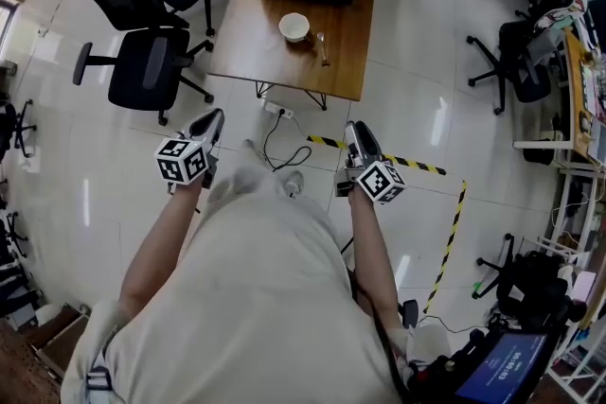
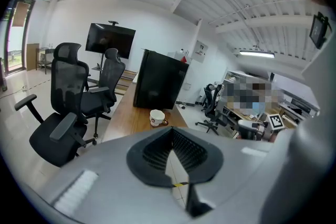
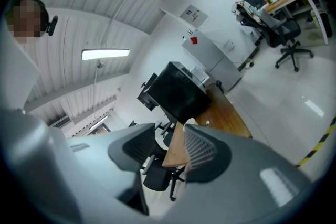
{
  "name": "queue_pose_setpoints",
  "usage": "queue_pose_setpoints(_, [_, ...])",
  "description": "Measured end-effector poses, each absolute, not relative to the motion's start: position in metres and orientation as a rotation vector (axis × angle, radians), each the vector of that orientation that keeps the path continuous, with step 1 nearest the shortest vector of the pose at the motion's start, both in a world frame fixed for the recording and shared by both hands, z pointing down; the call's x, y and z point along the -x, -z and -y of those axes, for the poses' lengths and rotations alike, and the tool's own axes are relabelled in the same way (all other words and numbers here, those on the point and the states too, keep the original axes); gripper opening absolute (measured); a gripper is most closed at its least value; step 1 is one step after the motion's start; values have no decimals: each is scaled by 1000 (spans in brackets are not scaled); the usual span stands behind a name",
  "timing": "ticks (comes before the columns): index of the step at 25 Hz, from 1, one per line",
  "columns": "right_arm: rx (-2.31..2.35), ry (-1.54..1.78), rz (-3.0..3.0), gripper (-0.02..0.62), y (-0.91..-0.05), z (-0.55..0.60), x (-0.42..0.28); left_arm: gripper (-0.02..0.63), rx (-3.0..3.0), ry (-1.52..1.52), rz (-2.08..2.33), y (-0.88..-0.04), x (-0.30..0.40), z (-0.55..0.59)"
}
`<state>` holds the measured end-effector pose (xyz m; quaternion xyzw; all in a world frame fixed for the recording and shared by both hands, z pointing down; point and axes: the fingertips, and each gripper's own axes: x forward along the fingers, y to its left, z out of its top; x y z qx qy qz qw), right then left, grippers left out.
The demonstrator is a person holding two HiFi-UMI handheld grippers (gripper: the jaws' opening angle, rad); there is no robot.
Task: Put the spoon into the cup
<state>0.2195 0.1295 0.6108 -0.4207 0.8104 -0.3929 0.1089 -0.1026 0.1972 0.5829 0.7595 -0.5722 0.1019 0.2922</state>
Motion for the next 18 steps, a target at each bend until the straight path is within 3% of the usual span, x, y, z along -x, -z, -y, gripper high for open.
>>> queue_pose_setpoints(18, [1486,1061,-2530,176,-619,-64,-156,0,-2069,-308,1355,-607,154,-100])
